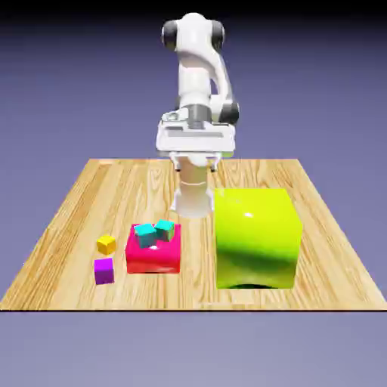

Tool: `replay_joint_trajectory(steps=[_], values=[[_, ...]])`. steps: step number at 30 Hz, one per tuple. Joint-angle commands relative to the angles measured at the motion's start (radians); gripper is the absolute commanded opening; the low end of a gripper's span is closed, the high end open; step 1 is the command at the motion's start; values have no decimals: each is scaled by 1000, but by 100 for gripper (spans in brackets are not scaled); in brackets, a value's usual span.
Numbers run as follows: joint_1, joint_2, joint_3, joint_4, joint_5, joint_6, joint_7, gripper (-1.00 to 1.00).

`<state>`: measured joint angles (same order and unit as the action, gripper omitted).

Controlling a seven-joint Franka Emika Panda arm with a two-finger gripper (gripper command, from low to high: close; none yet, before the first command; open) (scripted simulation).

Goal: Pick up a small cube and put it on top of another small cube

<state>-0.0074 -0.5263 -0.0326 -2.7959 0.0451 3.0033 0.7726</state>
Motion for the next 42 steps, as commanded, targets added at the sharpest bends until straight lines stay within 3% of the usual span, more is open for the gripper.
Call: replay_joint_trajectory(steps=[1, 21, 29, 30, 37, 42], values=[[-16, 36, -27, 12, 37, -28, 26, 0], [-334, 753, -562, 243, 777, -581, 544, 0], [-387, 959, -420, 298, 1048, -520, 358, 0], [-387, 959, -420, 298, 1048, -520, 358, -100], [-336, 760, -557, 244, 787, -579, 538, -100], [-349, 625, -393, 284, 569, -738, 551, -100]])
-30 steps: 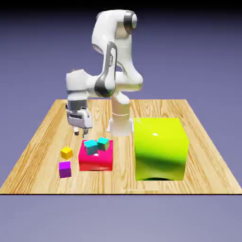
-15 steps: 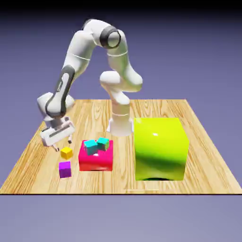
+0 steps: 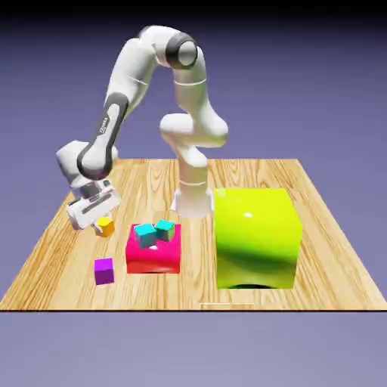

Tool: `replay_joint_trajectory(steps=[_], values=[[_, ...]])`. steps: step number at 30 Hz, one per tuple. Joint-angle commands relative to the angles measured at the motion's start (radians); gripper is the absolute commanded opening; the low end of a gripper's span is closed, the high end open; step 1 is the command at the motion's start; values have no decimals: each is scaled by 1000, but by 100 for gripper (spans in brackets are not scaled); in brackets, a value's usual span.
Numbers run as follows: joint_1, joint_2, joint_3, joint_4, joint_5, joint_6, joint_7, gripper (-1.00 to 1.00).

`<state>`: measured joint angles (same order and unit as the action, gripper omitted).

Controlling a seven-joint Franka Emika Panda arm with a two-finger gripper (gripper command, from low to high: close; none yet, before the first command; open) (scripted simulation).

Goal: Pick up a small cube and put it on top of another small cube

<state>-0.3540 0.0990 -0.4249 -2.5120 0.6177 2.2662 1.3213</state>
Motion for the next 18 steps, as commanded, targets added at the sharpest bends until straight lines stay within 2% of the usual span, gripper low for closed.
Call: replay_joint_trajectory(steps=[1, 9, 15, 16, 18], values=[[-6, -27, 35, 9, -47, -33, 3, -100], [-28, -219, 289, 71, -359, -269, 13, -100], [-9, -124, 310, -25, -298, -83, -32, -100], [-9, -124, 310, -25, -298, -83, -32, 100], [-13, -146, 305, -2, -312, -126, -22, 100]])
